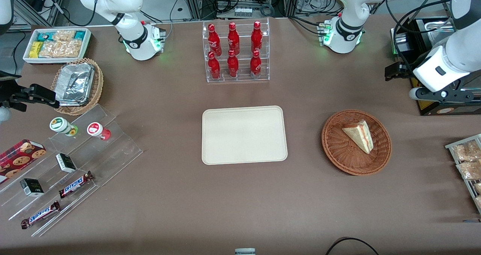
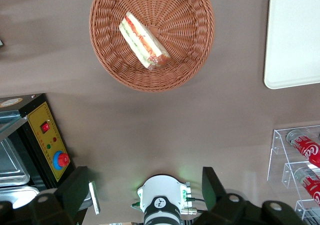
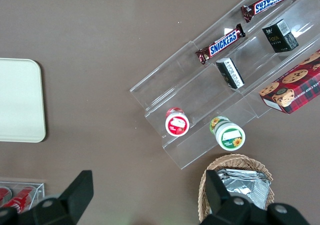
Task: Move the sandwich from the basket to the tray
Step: 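Move the left gripper down over the sandwich in the wicker basket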
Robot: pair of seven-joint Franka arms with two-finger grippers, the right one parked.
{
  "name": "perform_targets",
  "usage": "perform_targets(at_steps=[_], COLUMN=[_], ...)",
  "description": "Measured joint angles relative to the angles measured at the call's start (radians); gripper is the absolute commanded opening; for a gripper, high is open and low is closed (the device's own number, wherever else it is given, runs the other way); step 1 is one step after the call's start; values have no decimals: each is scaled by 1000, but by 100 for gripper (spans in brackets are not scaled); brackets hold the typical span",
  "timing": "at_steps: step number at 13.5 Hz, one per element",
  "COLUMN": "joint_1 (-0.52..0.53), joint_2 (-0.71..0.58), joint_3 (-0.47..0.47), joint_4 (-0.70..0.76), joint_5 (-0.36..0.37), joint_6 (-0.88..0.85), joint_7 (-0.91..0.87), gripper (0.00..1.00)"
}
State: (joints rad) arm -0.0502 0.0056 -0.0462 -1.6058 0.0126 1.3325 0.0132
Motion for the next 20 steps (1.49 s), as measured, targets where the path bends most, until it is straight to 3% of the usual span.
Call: perform_targets(at_steps=[9,20], joint_1=[0,24], joint_2=[-6,13], joint_3=[-19,-4], joint_4=[-73,-359], joint_5=[16,25], joint_6=[40,423], joint_7=[-10,-168], gripper=[100,100])
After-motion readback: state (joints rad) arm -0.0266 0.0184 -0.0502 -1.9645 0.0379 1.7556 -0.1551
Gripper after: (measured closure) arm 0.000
